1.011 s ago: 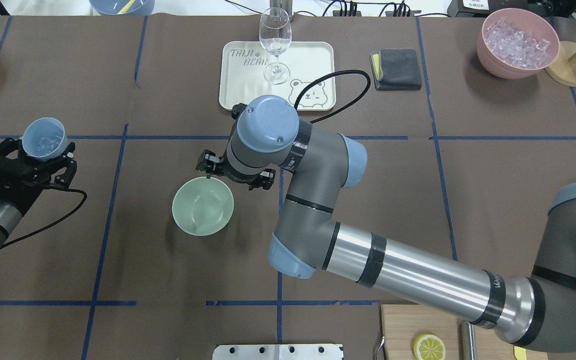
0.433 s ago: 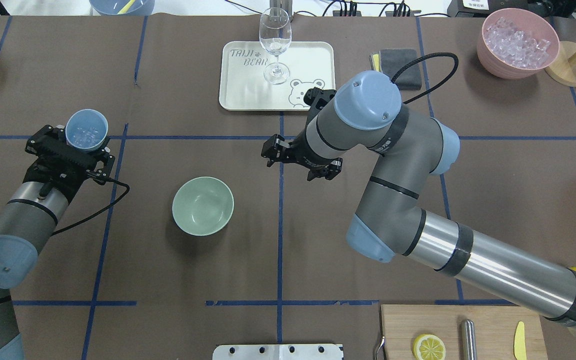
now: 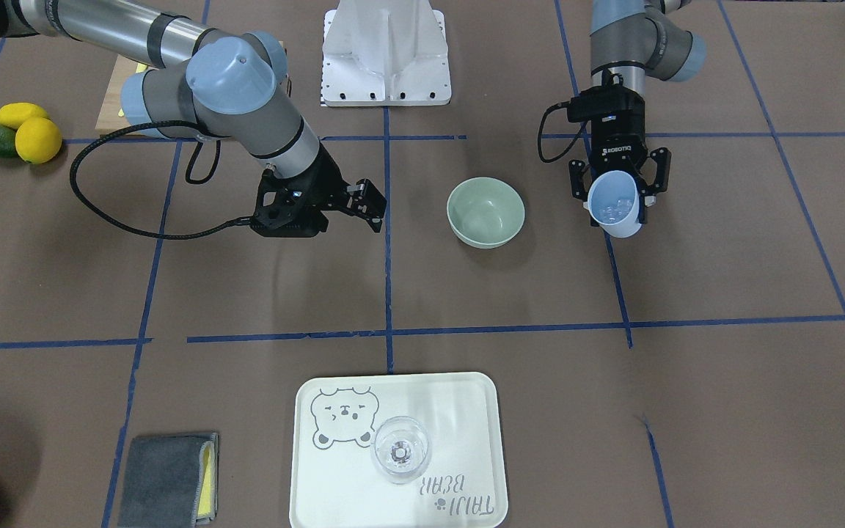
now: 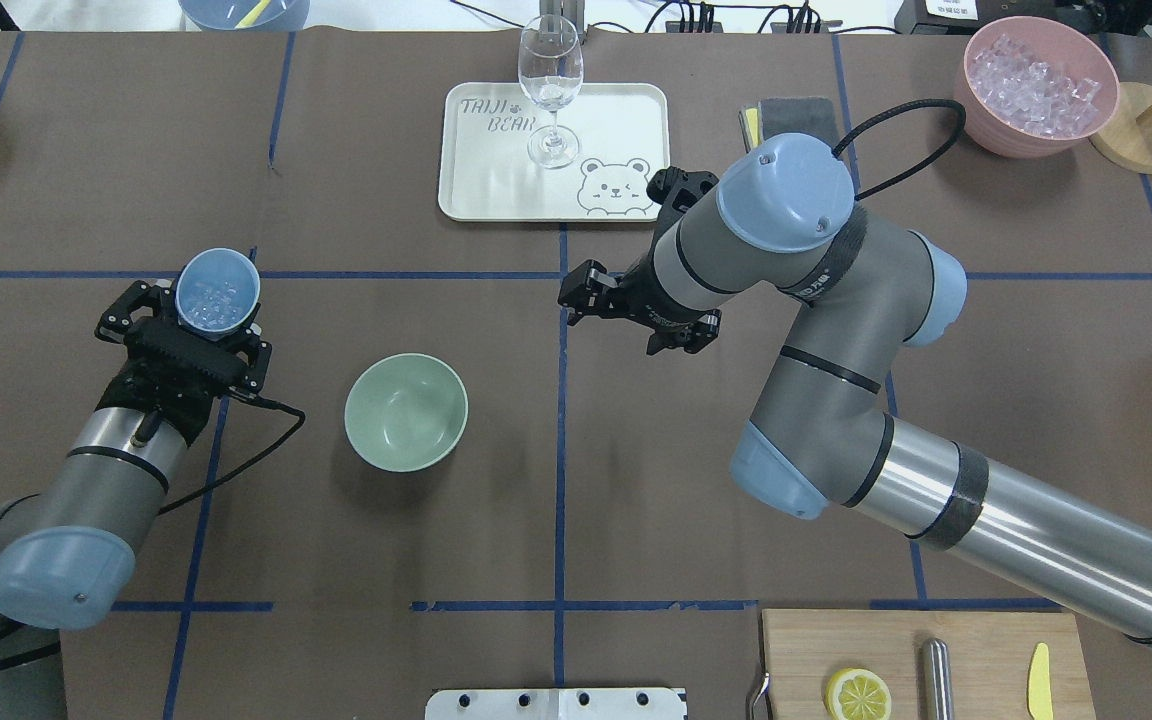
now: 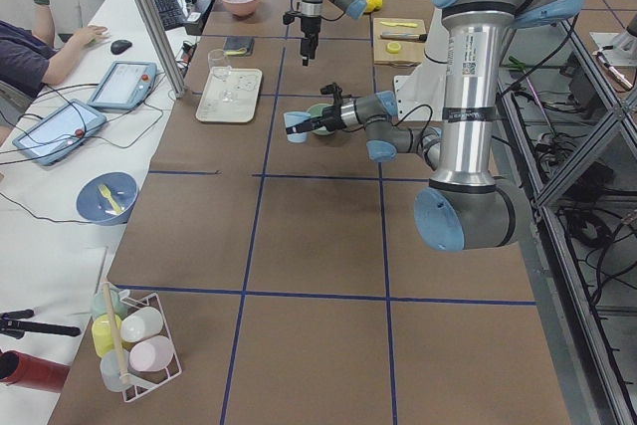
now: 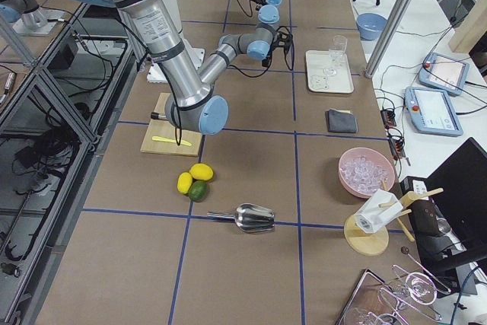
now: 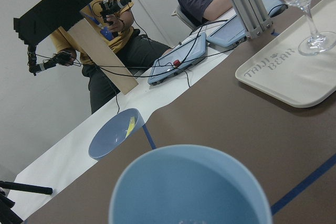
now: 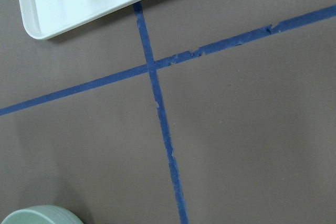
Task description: Pour ice into bowl
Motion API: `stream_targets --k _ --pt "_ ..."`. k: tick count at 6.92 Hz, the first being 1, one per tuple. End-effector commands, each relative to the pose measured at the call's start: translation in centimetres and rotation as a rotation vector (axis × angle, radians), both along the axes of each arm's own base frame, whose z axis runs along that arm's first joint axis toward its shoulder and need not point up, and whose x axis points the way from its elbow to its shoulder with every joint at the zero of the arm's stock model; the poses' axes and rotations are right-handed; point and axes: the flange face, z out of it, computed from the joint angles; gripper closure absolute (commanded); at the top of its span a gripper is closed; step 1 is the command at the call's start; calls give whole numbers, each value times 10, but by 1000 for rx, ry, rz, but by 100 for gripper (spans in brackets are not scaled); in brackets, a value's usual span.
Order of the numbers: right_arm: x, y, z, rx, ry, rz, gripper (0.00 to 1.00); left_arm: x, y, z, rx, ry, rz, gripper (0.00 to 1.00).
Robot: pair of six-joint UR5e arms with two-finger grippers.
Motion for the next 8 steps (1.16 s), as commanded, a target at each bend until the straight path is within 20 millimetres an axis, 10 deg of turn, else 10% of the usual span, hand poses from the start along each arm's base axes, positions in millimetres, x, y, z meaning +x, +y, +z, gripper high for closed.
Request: stream_targets --k 1,8 --pt "0 1 3 -2 4 0 0 27 26 -12 32 -32 -6 100" --pt "-2 0 4 1 4 4 0 123 33 -90 43 -924 24 100"
